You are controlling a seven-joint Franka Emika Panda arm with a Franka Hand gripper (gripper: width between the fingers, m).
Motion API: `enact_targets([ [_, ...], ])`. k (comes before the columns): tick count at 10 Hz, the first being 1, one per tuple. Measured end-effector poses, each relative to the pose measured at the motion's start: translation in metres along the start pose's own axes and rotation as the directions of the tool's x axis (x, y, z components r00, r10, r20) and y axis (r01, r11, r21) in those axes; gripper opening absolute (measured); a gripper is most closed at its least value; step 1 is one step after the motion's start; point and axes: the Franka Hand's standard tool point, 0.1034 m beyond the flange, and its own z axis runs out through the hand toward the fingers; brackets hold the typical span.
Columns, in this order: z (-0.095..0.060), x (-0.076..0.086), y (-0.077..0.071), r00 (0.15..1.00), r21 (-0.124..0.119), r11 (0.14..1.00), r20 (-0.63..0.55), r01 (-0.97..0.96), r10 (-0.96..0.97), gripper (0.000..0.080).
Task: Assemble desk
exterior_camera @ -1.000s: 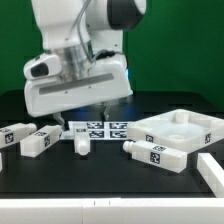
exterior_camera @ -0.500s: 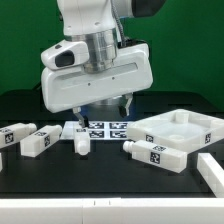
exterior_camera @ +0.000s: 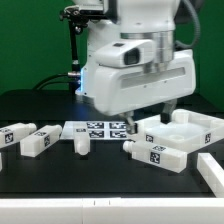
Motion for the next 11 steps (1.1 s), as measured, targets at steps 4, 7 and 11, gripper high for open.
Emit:
enact_targets([
  [4, 0.024, -0.007, -0.011, 0.999, -0.001, 0.999, -0.022, 0.033, -0.033, 0.0649],
  [7, 0.037, -0.009, -0.011, 0.999, 0.008, 0.999, -0.023, 0.044, -0.043, 0.0649],
  [11, 0.053, -0.013, -0.007, 0.998, 0.020, 0.998, -0.019, 0.062, -0.062, 0.0649],
])
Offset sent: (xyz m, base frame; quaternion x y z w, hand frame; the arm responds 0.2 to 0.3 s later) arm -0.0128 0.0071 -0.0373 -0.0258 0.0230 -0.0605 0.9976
